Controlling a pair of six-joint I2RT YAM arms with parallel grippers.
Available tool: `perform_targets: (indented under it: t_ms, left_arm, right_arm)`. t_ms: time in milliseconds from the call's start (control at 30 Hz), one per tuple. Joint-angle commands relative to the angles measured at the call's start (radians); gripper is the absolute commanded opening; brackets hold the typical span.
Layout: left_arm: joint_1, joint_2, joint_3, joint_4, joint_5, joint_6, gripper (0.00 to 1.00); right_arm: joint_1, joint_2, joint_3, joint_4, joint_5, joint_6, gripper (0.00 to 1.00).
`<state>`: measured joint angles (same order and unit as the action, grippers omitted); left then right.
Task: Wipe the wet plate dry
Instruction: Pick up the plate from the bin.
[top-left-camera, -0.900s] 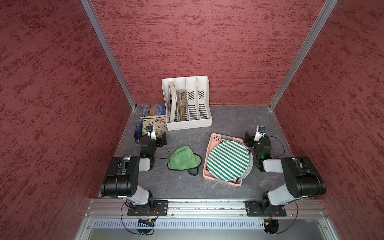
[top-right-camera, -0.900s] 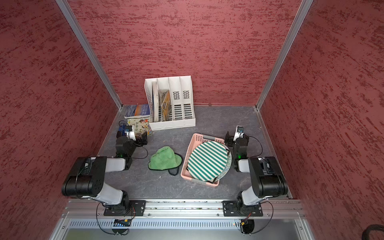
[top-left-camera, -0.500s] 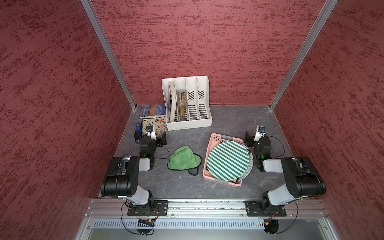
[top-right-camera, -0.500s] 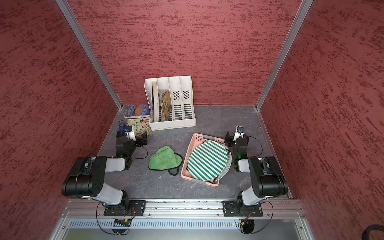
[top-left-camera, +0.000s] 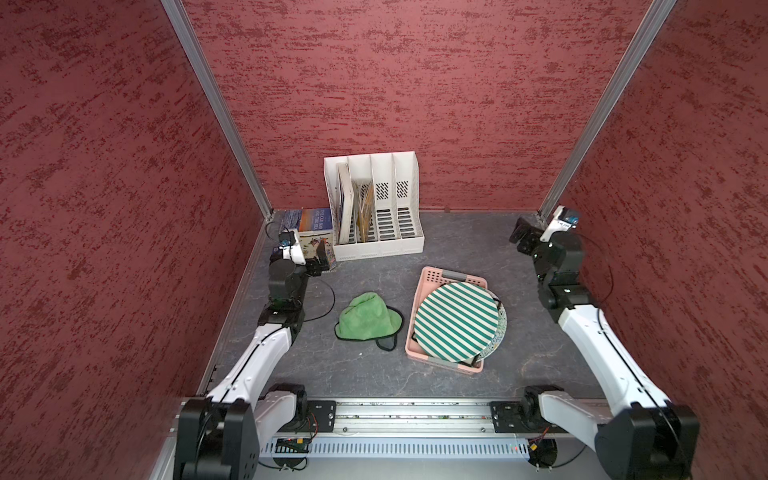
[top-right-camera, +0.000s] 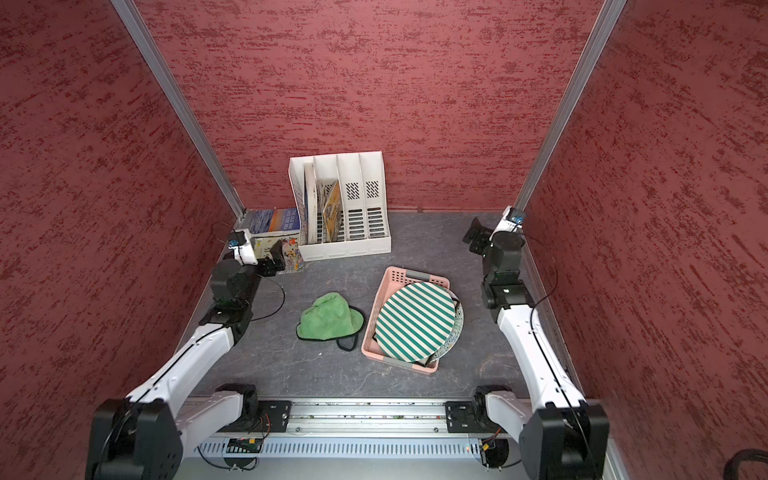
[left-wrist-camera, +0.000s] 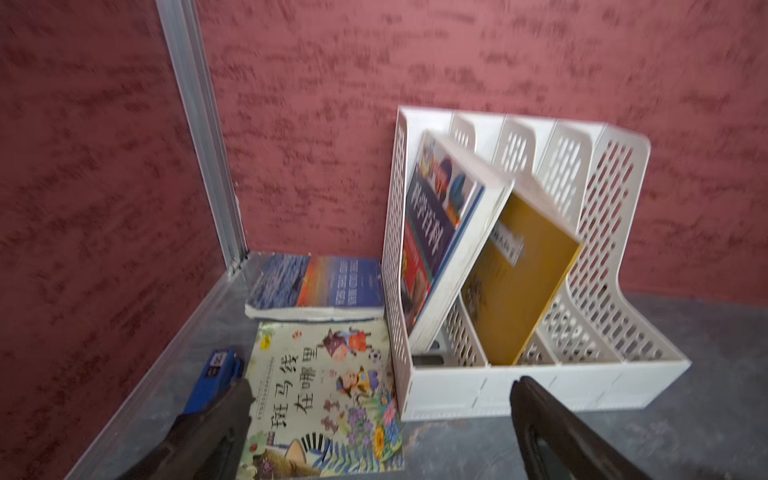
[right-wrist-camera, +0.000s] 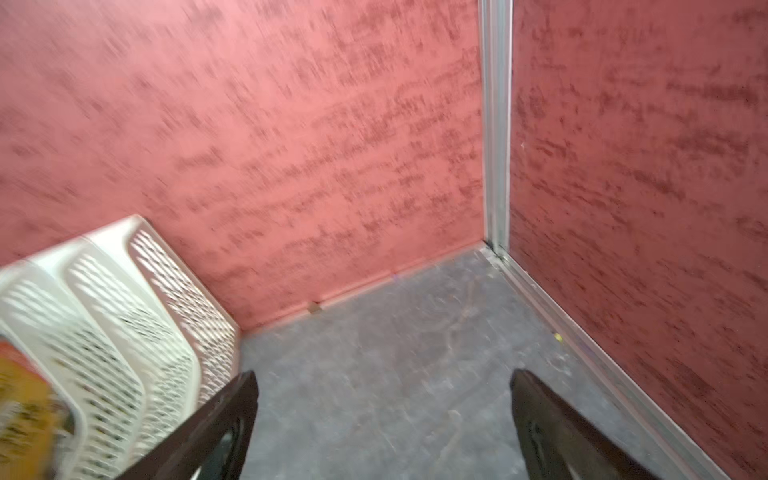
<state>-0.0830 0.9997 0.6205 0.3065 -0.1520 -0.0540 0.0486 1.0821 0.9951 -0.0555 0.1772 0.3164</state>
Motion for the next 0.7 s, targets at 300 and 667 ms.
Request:
perform_targets:
  t_ms: [300,667]
  left_arm:
    - [-0.522,0.123,0.382,-0.921,-0.200,-0.656,1.00]
    - [-0.777,0.399,0.427,-0.852,-0.006,-0.718,1.00]
  right_arm:
    - [0.121,0.133,0.371,-1.248,-0.325,0.283,0.89]
    - [0.166,-0.004,0.197,-1.389,-0.445,0.234,0.63]
